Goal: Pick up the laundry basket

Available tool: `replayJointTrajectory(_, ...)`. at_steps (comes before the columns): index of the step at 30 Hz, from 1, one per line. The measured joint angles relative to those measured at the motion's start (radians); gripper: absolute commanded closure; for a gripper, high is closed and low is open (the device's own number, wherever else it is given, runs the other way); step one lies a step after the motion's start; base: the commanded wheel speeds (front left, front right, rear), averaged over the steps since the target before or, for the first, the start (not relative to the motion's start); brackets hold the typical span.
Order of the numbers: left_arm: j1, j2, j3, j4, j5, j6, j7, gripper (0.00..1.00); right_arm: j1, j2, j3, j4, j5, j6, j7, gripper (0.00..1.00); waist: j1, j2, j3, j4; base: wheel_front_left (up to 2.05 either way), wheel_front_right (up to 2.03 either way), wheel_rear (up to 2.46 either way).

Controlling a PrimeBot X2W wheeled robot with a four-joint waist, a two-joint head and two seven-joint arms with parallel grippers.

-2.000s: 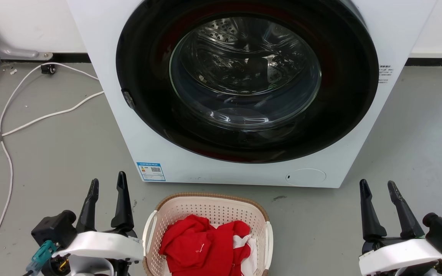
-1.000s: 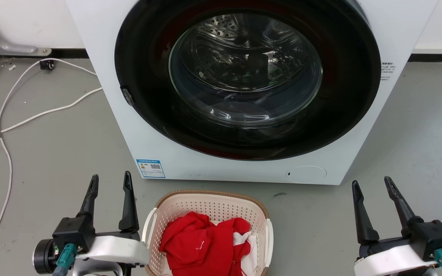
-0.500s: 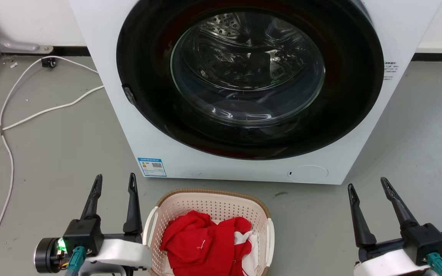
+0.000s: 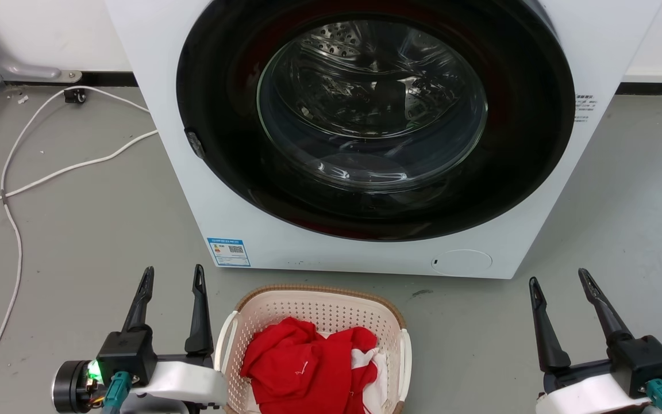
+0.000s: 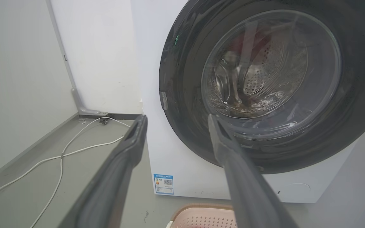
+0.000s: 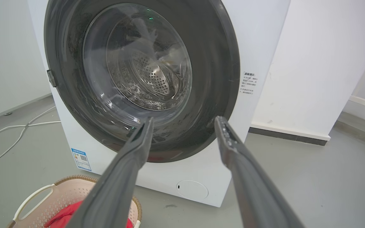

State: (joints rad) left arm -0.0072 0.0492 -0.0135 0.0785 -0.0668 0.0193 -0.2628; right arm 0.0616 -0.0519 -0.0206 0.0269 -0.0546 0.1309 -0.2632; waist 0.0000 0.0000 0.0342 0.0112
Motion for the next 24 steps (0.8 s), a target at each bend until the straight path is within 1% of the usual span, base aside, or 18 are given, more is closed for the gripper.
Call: replayJointTrajectory(24,0.003,0.0,0.0,0.005,0.002,0.012,0.0,0.0,0.001,0.0,-0.007,-0.004,0.038,0.0,0.0,0.0,0.0,0.0,0.005,-0.001,0.0,0.0,0.0)
